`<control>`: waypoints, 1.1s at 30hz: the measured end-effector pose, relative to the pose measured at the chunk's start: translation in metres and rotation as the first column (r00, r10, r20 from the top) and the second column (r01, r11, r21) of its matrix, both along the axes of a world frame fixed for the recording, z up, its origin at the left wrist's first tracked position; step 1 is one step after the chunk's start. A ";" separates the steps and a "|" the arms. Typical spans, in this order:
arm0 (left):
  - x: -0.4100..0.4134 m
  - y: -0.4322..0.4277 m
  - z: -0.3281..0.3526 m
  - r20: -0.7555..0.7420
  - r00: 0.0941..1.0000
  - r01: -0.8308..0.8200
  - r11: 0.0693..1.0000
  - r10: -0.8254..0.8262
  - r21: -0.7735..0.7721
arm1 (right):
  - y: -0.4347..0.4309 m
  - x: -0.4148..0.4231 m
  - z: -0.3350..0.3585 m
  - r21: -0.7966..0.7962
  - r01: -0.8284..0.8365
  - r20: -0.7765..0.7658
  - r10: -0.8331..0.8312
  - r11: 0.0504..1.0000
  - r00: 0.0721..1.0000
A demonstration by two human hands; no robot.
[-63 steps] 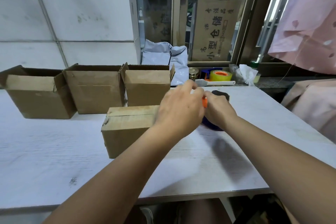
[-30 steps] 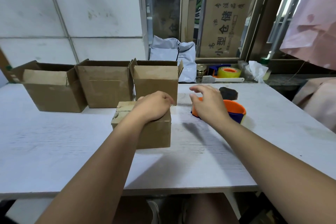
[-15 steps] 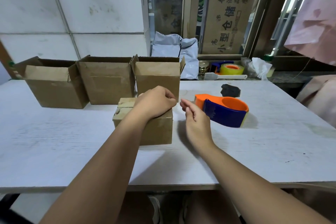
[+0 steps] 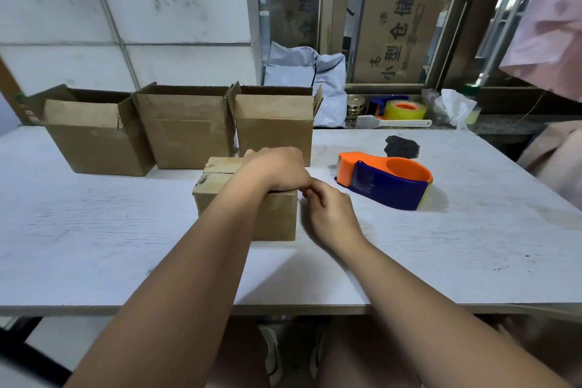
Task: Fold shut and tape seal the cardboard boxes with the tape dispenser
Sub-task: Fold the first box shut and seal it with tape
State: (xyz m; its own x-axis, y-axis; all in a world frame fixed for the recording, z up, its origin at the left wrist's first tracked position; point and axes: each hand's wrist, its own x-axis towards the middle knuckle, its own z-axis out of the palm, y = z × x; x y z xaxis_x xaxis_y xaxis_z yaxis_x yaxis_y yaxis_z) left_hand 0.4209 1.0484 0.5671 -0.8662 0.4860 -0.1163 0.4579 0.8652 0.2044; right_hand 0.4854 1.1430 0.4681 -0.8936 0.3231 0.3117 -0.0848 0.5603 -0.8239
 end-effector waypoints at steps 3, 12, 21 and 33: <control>0.000 -0.002 -0.001 0.007 1.000 -0.003 0.999 0.003 0.037 | 0.000 0.000 0.000 0.003 0.008 -0.002 -0.008 1.000 1.000; 0.000 -0.006 -0.002 0.006 0.995 -0.093 0.944 0.096 0.316 | 0.002 -0.001 0.001 -0.010 0.033 0.037 -0.032 0.999 0.999; 0.006 -0.070 0.022 -0.151 0.983 -0.010 0.843 0.108 0.538 | 0.000 0.002 0.003 -0.077 0.072 -0.021 -0.073 0.994 0.997; 0.003 -0.098 -0.022 0.008 0.916 -0.286 0.641 0.400 0.712 | -0.021 0.011 0.021 0.299 0.037 -0.382 0.083 0.954 0.920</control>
